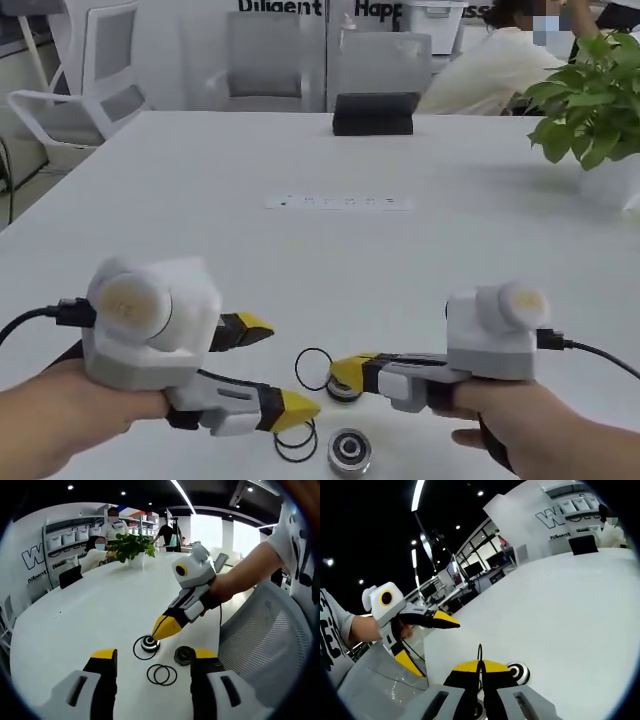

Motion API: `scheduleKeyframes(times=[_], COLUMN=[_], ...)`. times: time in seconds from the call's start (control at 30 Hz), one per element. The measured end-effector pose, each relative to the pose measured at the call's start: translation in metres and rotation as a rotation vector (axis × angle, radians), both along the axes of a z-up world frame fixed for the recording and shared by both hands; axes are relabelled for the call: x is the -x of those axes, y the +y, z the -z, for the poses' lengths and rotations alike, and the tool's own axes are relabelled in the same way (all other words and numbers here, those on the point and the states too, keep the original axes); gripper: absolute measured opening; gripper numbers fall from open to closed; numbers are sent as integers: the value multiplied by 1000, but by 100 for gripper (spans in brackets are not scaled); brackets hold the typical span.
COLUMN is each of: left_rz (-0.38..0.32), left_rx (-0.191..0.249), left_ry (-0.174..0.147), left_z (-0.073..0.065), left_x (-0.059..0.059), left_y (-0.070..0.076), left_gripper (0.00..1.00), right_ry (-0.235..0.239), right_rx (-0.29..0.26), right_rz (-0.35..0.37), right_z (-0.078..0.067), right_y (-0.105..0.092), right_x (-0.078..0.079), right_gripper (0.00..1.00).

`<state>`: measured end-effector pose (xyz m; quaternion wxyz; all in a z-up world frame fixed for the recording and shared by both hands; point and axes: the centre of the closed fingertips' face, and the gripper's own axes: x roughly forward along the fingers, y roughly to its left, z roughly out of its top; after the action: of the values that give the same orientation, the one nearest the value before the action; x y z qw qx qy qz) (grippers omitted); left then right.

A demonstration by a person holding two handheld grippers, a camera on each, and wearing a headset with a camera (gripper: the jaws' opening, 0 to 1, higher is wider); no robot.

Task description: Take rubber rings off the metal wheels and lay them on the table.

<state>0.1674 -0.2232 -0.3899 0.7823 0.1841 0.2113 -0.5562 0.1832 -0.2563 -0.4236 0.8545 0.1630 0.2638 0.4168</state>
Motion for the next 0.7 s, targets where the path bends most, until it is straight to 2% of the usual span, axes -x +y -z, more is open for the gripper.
scheduleKeyframes(times=[0.27, 0.37, 0.7], left_rz=[-10, -17, -25], left_rx=[-7, -11, -19], left_ry=[8, 8, 14], left_z=[2, 3, 5], left_x=[5, 5, 9], left_y=[14, 19, 29], left_gripper=[61, 62, 63], right_ry=[29, 55, 112], right_rx=[-10, -15, -12], right_rz=[-35, -48, -86], right_z=[3, 6, 13], right_y=[9, 12, 21], right_x=[7, 11, 18], right_gripper=[0, 0, 0])
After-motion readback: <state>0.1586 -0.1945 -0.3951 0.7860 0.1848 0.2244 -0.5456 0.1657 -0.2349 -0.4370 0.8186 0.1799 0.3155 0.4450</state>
